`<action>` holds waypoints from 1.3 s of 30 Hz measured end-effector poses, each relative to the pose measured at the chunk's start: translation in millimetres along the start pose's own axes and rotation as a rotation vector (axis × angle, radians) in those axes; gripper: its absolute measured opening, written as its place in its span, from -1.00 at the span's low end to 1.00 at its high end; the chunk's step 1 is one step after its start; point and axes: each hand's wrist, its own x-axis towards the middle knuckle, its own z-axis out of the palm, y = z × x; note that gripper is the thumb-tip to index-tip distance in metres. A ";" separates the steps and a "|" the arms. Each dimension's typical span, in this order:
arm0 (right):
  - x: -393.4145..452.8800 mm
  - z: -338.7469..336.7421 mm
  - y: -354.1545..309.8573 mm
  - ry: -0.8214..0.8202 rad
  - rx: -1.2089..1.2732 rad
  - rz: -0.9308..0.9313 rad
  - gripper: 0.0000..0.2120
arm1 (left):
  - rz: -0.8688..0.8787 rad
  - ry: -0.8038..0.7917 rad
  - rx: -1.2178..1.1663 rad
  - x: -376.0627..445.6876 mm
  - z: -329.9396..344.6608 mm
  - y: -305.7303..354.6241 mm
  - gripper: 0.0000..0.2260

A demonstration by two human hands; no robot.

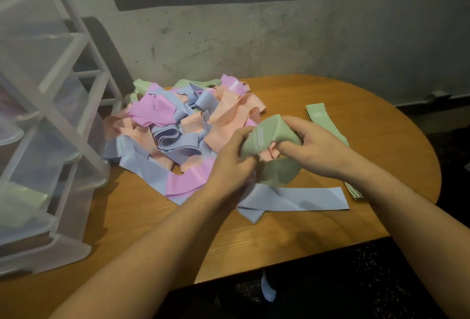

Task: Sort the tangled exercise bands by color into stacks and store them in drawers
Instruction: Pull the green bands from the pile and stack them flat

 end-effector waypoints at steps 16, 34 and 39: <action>-4.6 -17.2 21.1 0.165 -0.146 -0.078 -0.81 | -0.038 0.130 -0.096 -1.8 -52.5 31.3 -0.72; 6.2 3.9 -29.3 0.271 0.481 0.122 -0.74 | -0.138 -0.060 -0.091 -27.3 -59.9 55.5 -0.77; 7.3 -1.7 -47.9 0.181 0.758 0.195 -0.73 | -0.105 -0.084 -0.077 -25.4 -60.3 60.4 -0.93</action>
